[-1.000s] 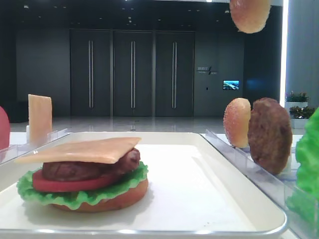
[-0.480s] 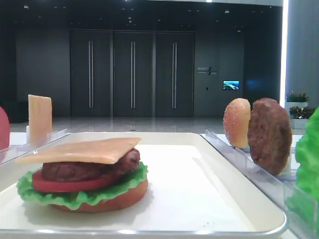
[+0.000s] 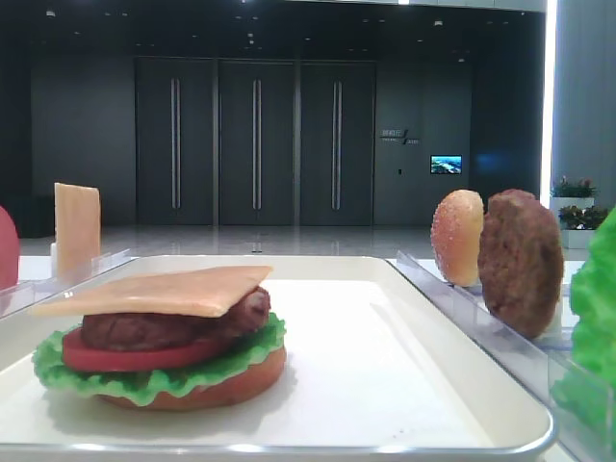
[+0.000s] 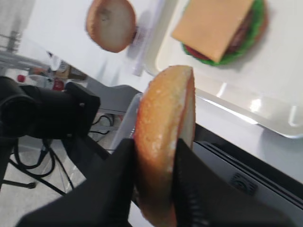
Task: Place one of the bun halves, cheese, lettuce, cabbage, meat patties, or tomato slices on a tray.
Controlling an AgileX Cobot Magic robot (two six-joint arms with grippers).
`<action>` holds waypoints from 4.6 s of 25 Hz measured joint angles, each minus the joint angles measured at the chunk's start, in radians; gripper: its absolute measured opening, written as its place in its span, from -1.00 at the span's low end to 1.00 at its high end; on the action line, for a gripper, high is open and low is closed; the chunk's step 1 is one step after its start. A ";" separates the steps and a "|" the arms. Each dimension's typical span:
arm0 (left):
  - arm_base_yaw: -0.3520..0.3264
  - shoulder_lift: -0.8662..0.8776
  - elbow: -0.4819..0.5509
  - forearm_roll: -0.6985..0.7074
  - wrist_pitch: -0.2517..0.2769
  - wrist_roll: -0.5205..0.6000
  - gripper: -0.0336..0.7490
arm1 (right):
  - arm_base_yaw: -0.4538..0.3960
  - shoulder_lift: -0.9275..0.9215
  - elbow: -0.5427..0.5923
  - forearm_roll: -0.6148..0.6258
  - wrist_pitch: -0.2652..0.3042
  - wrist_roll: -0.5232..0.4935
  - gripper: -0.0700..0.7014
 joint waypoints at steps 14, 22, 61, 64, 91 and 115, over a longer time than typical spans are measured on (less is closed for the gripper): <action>0.000 0.000 0.000 0.000 0.000 0.000 -0.03 | -0.237 0.416 0.054 1.204 0.006 -1.309 -0.37; 0.000 0.000 0.000 0.000 0.000 0.000 -0.03 | -0.405 0.621 0.054 1.359 0.205 -1.565 -0.37; 0.000 0.000 0.000 0.000 0.000 -0.003 -0.03 | -0.469 0.864 -0.007 1.419 0.285 -1.634 -0.38; 0.000 0.000 0.000 0.000 0.000 -0.003 -0.03 | -0.469 0.866 -0.007 1.419 0.285 -1.634 -0.38; 0.000 0.000 0.000 0.000 0.000 -0.003 -0.03 | -0.469 0.821 -0.098 1.297 0.171 -1.572 0.20; 0.000 0.000 0.000 0.000 0.000 -0.003 -0.03 | -0.780 0.563 -0.355 -0.120 0.329 -0.651 0.20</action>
